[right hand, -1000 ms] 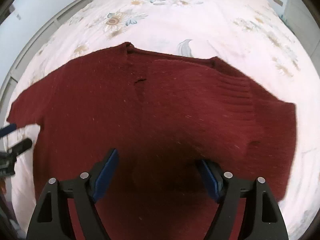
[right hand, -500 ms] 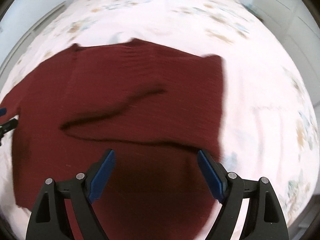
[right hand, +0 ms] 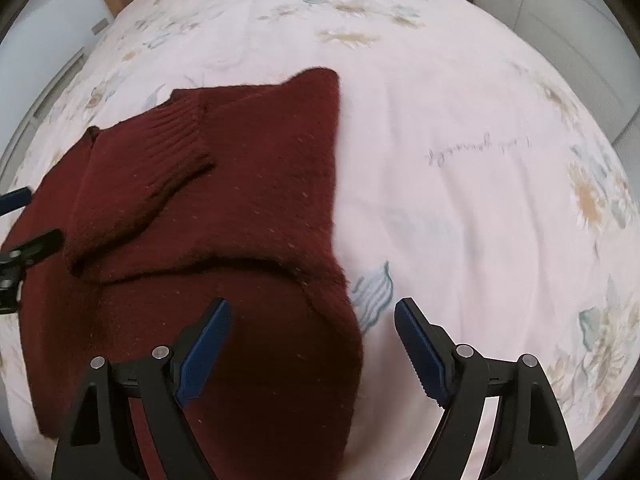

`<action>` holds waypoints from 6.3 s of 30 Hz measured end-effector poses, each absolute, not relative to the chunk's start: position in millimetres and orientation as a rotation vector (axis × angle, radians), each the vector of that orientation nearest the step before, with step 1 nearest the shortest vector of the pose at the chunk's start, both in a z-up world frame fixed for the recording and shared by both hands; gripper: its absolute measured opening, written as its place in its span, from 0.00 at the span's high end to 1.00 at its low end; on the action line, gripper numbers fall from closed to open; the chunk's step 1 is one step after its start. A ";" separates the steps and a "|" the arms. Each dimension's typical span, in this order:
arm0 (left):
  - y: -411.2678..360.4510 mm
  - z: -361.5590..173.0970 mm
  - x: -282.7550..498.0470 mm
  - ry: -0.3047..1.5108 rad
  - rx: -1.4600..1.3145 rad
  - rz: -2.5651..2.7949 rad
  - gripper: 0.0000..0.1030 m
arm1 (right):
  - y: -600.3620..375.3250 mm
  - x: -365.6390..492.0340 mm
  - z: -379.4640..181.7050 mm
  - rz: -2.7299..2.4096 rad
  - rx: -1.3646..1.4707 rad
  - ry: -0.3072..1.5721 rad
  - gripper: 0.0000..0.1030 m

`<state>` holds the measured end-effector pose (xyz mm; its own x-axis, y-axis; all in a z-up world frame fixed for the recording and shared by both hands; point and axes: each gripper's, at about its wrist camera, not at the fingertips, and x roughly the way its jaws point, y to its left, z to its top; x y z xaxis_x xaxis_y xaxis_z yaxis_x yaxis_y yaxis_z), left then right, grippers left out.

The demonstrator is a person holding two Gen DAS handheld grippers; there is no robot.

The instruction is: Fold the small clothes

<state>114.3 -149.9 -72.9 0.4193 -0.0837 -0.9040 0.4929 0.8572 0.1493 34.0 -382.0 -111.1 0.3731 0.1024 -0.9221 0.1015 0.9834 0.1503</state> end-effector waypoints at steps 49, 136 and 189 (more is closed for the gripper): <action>-38.8 -105.4 181.0 1.249 0.077 -0.203 0.82 | -382.6 21.1 -119.2 -0.021 0.207 1.228 0.18; -27.8 -22.5 143.9 1.070 0.096 -0.197 0.01 | -283.4 102.4 -33.6 0.071 0.072 0.954 0.00; 5.2 -105.9 126.9 1.122 0.081 -0.093 0.01 | -292.8 70.3 -103.2 -0.042 -0.001 0.940 0.00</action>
<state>126.9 5.2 -105.9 0.4308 -0.0336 -0.9018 0.1154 0.9932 0.0182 70.3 -292.8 -103.2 0.5891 -0.0366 -0.8072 0.0360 0.9992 -0.0190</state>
